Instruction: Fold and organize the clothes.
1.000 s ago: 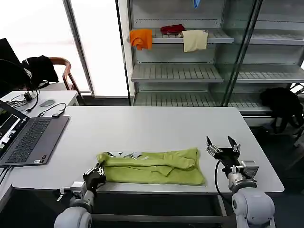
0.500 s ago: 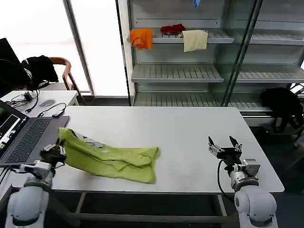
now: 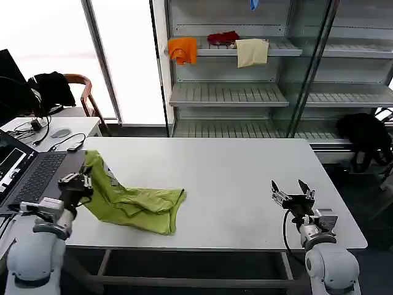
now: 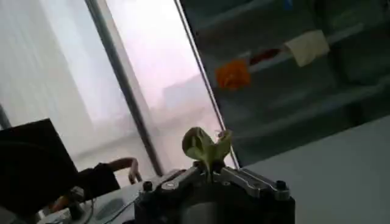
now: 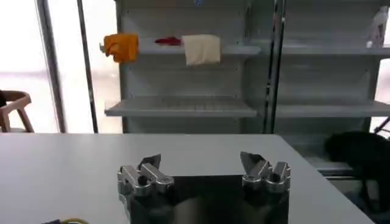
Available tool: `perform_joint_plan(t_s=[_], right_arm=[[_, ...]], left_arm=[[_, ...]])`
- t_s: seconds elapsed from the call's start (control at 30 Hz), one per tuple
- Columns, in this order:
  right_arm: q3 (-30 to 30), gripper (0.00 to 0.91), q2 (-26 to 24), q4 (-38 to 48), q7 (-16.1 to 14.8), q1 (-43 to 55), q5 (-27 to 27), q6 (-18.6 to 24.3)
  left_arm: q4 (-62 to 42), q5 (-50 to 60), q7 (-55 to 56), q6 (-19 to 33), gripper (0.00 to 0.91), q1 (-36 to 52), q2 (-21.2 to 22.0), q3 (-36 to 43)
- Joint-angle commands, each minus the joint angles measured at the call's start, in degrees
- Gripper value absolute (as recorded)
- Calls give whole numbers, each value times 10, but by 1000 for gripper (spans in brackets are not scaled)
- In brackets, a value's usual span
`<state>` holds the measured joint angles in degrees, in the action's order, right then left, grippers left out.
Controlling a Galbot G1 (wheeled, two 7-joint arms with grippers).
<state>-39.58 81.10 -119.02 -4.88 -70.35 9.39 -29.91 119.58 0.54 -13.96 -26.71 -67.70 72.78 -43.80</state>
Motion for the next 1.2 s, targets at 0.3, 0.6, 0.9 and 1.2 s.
perform_joint_plan(t_s=[0.3, 0.6, 0.9, 1.2], right_arm=[[-10, 907, 2, 5, -1, -9, 1, 7], [-3, 907, 13, 8, -1, -4, -3, 7], [-5, 907, 9, 12, -1, -3, -3, 8], [-6, 907, 9, 10, -1, -6, -2, 8]], left_arm=[[-2, 54, 15, -24, 10, -13, 88, 217], [-82, 117, 26, 3, 20, -21, 107, 245], [-103, 124, 44, 2, 312, -28, 106, 257], [-83, 130, 49, 3, 907, -49, 110, 282]])
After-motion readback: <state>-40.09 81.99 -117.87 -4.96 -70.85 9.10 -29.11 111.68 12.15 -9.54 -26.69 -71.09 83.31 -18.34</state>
